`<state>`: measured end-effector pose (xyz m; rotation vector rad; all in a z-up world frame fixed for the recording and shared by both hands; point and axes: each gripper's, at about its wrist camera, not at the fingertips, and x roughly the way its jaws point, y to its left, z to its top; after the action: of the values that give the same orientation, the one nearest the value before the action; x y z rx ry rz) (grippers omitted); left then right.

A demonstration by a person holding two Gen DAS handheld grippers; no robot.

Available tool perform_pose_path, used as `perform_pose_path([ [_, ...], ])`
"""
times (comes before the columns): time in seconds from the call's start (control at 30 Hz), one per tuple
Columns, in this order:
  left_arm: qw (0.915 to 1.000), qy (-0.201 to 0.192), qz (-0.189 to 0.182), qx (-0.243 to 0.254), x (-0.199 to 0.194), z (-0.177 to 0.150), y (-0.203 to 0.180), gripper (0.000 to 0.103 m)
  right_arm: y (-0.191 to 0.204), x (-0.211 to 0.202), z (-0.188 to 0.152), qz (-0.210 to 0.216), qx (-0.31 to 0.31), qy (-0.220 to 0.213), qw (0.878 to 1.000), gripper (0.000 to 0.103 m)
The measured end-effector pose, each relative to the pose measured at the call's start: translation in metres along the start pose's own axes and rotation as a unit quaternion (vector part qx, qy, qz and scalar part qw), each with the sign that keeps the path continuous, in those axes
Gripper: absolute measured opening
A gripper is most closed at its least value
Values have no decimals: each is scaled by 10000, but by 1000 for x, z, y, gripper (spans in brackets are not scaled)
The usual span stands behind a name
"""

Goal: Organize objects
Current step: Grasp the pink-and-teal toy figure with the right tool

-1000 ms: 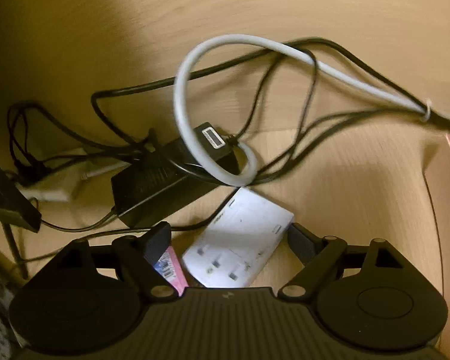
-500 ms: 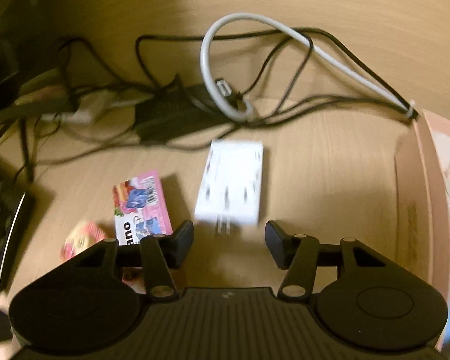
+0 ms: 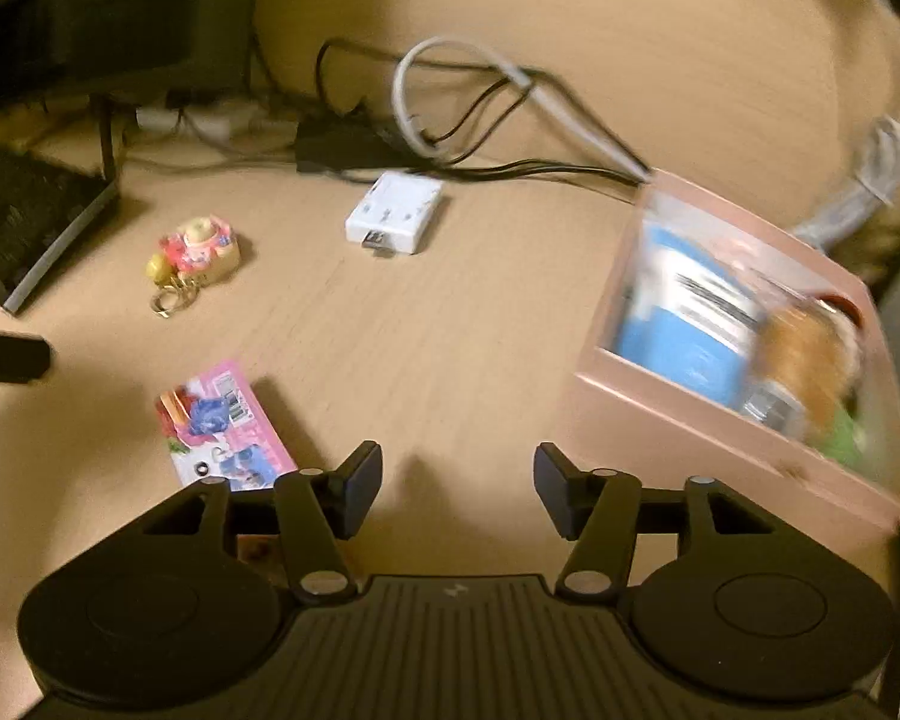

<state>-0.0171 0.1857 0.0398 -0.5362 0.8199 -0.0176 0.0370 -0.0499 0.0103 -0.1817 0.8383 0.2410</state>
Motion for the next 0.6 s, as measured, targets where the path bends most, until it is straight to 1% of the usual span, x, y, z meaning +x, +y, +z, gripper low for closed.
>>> perform_pose_path([
  [0.07, 10000, -18, -12, 71, 2, 0, -7, 33, -22, -31, -4, 240, 468, -288, 9982, 74],
  [0.1, 10000, 23, -51, 83, 2, -1, -12, 33, -30, -43, -7, 239, 582, -449, 9970, 76],
  [0.13, 9998, 62, -168, 104, 2, -2, -16, 33, -40, -58, -12, 160, 721, -633, 9953, 80],
  [0.2, 9985, 206, -500, 118, 5, -5, -26, 34, -55, -76, -23, 59, 995, -765, 9921, 81],
  [0.27, 9968, 470, -647, -47, 16, -6, -36, 34, -64, -83, -34, 100, 1016, -704, 9923, 81],
  [0.33, 9944, 698, -742, -275, 26, -9, -47, 34, -63, -85, -45, 38, 824, -617, 9947, 81],
  [0.43, 9911, 955, -797, -480, 42, -16, -64, 34, -59, -85, -59, 230, 697, -447, 9963, 81],
  [0.5, 9902, 1096, -724, -483, 52, -18, -76, 34, -50, -83, -67, 313, 640, -355, 9968, 81],
  [0.6, 9917, 1111, -529, -369, 65, -17, -91, 34, -42, -78, -77, 370, 584, -217, 9974, 81],
])
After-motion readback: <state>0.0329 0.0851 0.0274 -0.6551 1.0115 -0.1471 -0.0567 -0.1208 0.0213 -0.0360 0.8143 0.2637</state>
